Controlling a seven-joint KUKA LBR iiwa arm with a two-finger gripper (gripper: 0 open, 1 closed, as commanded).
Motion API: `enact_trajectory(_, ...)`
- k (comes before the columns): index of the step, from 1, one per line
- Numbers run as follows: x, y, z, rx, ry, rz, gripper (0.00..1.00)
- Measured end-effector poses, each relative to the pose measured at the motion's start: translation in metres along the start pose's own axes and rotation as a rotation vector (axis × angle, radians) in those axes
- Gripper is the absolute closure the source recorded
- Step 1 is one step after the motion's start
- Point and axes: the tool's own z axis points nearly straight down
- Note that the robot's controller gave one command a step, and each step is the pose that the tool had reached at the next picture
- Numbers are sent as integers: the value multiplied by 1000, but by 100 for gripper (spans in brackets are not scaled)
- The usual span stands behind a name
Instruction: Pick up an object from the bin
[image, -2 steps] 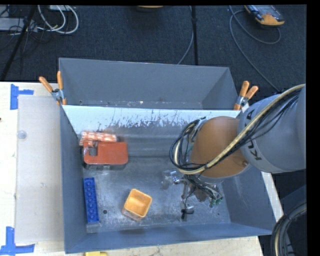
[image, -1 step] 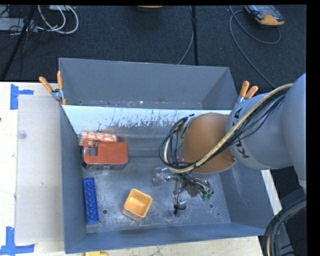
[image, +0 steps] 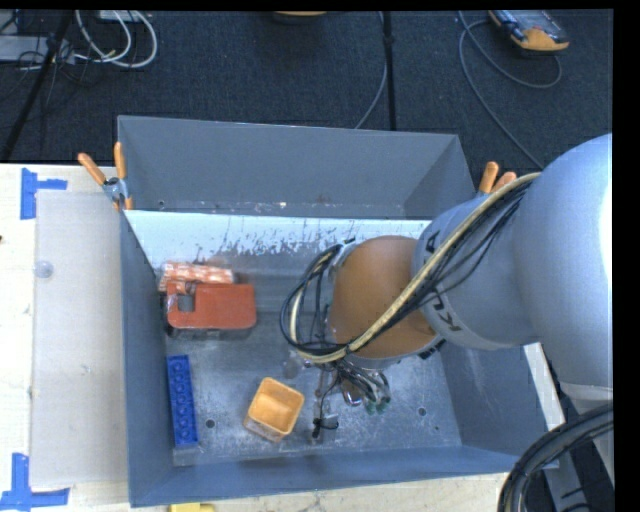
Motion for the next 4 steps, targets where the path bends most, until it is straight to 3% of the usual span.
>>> enact_trajectory(1, -20, 15, 2, -4, 0, -77, 0)
enact_trajectory(2, -59, -5, 3, 0, -2, 91, 100)
enact_trajectory(3, -59, -5, 3, 0, -1, 91, 0)
enact_trajectory(4, -59, -5, 3, 0, -1, 90, 0)
